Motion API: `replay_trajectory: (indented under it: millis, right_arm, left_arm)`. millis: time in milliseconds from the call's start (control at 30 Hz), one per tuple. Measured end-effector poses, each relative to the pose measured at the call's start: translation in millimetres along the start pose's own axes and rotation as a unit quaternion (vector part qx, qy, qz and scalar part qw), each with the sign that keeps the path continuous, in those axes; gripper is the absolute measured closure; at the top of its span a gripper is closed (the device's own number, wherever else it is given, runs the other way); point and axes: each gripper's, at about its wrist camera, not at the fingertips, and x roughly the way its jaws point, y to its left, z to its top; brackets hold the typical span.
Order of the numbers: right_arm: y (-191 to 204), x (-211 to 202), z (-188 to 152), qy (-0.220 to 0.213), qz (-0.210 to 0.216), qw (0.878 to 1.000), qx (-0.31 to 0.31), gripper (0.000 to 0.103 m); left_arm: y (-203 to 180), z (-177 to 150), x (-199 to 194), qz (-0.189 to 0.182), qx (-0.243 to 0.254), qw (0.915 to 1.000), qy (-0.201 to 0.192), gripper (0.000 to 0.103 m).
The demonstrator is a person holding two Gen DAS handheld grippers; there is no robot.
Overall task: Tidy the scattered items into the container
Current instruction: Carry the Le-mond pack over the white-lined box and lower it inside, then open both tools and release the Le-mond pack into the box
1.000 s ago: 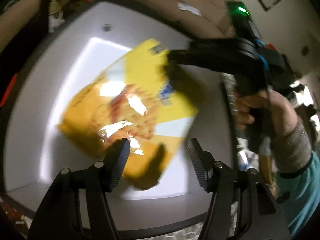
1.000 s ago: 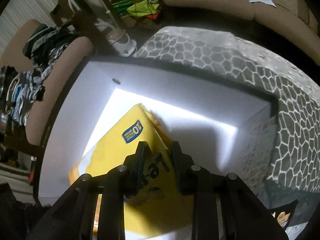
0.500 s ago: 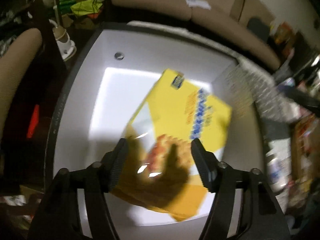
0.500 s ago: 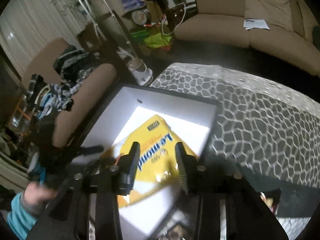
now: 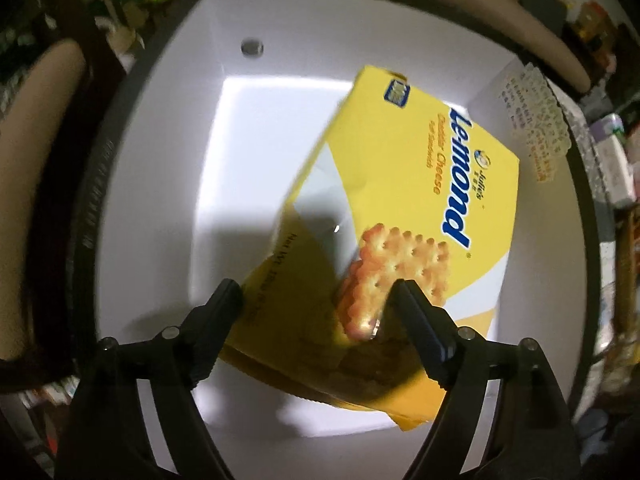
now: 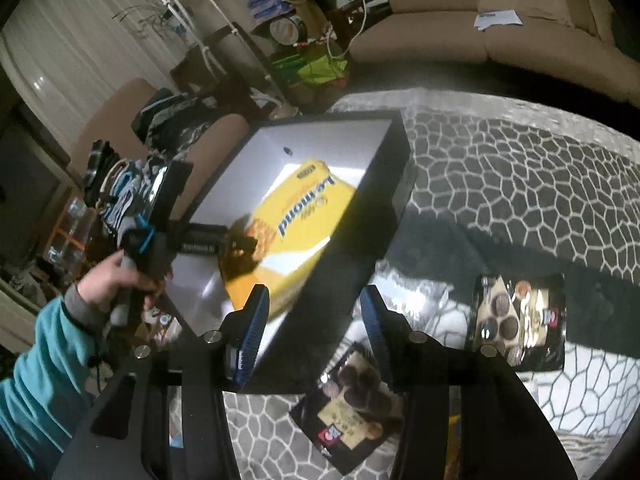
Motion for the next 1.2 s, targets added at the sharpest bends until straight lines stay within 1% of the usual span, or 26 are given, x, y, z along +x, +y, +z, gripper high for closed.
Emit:
replay_trajectory:
  millis: [100,167,367,467,500,567,633,667,767,833,933,1000,1067,1133,1167,1200]
  right_arm:
    - [-3,-1,-3,0.002,0.001,1.000,0.002,0.054]
    - [-2,-2,0,0.000,0.000,1.000,0.002,0.054]
    - [2,1,17,-0.006,-0.006,1.000,-0.002,0.054]
    - [11,8,35,-0.001,-0.017,1.000,-0.017,0.054]
    - [13,12,42,0.002,-0.022,1.000,-0.022,0.054]
    - [20,22,64,0.009,-0.034,0.999,-0.034,0.054]
    - [28,40,95,0.017,-0.054,0.998,-0.038,0.054]
    - [31,50,107,0.021,-0.060,0.997,-0.040,0.054]
    - [33,90,138,0.053,-0.077,0.995,-0.026,0.054]
    - [28,119,151,0.072,-0.086,0.994,-0.002,0.054]
    - [15,155,162,0.092,-0.090,0.991,0.031,0.054]
    - [8,172,166,0.100,-0.105,0.989,0.039,0.054]
    - [6,187,167,0.110,-0.115,0.986,0.039,0.054]
    - [6,197,168,0.114,-0.119,0.986,0.032,0.051]
    - [7,201,168,0.115,-0.114,0.986,0.030,0.042]
    - [8,204,167,0.116,-0.110,0.987,0.029,0.033]
  left_arm:
    - [-7,-1,0,-0.009,-0.001,0.9998,0.016,0.023]
    - [-15,-6,-2,-0.024,0.001,0.9994,0.024,0.023]
    - [-47,-24,-4,-0.051,0.022,0.9982,0.023,0.023]
    - [-68,-32,-8,-0.072,0.034,0.9966,0.024,0.023]
    - [-74,-34,-9,-0.074,0.042,0.9960,0.025,0.023]
    - [-86,-36,-14,-0.054,0.057,0.9967,0.023,0.023]
    - [-83,-35,-16,-0.060,0.051,0.9967,0.021,0.023]
    - [-79,-33,-19,-0.064,0.043,0.9969,0.014,0.023]
    - [-60,-27,-32,-0.072,0.021,0.9966,-0.036,0.023]
    - [-48,-10,-36,-0.067,0.010,0.9961,-0.057,0.022]
    - [-38,-2,-37,-0.076,0.002,0.9943,-0.076,0.020]
    - [-38,-2,-37,-0.068,0.012,0.9945,-0.078,0.018]
    - [-44,-3,-33,-0.057,0.032,0.9952,-0.073,0.012]
    - [-47,-7,-26,-0.048,0.045,0.9960,-0.060,0.002]
    - [-46,-9,-24,-0.047,0.050,0.9961,-0.055,0.000]
    - [-43,-12,-24,-0.049,0.056,0.9959,-0.052,0.000]
